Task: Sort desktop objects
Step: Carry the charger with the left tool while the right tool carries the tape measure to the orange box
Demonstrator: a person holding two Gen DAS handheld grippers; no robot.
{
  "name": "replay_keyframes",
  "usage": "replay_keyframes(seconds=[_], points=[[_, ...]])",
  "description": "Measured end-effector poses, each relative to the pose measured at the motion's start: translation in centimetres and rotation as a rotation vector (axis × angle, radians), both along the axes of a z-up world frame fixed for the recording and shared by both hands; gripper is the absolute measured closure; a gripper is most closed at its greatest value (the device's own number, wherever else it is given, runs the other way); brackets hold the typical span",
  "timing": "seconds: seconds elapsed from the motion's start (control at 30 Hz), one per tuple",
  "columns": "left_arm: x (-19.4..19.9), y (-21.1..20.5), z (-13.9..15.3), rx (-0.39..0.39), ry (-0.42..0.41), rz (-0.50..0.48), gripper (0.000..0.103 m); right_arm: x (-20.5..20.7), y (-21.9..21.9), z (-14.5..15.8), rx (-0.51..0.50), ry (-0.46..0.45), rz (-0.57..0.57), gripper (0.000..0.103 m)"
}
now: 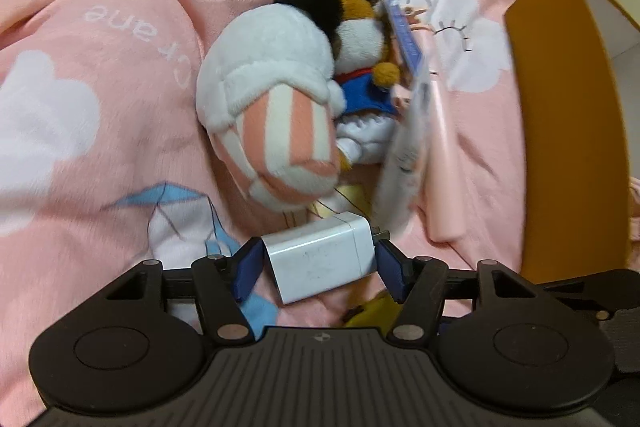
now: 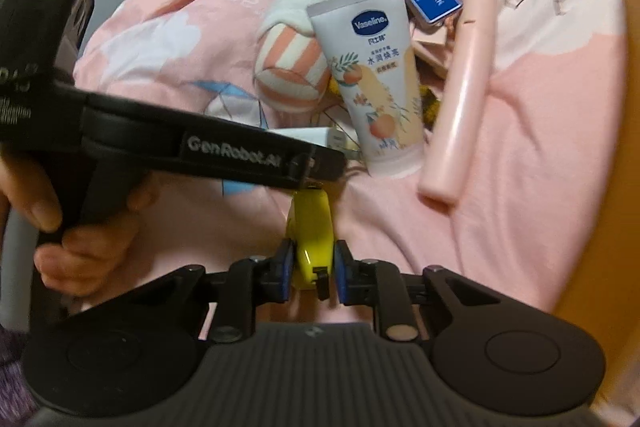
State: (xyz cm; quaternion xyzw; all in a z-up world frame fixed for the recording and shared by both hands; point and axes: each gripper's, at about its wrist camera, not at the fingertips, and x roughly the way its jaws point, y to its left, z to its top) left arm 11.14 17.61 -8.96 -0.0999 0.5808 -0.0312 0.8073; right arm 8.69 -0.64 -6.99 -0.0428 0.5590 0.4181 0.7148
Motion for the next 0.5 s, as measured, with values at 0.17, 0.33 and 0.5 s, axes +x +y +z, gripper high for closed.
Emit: replay_keyframes(seconds=[0.17, 0.33, 0.5], points=[[-2.5, -1.3, 1.6, -0.023, -0.023, 0.001, 0.033, -1.5, -3.5, 2.1, -0.011, -0.036, 0.020, 0.082], [-4.9, -3.1, 4.3, -0.026, -0.079, -0.025, 0.033, -2.9, -7.8, 4.5, 0.037, -0.026, 0.002, 0.082], [-7.2, -5.3, 7.5, -0.041, -0.153, -0.063, 0.033, -3.9, -11.1, 7.2, 0.094, -0.065, -0.054, 0.082]])
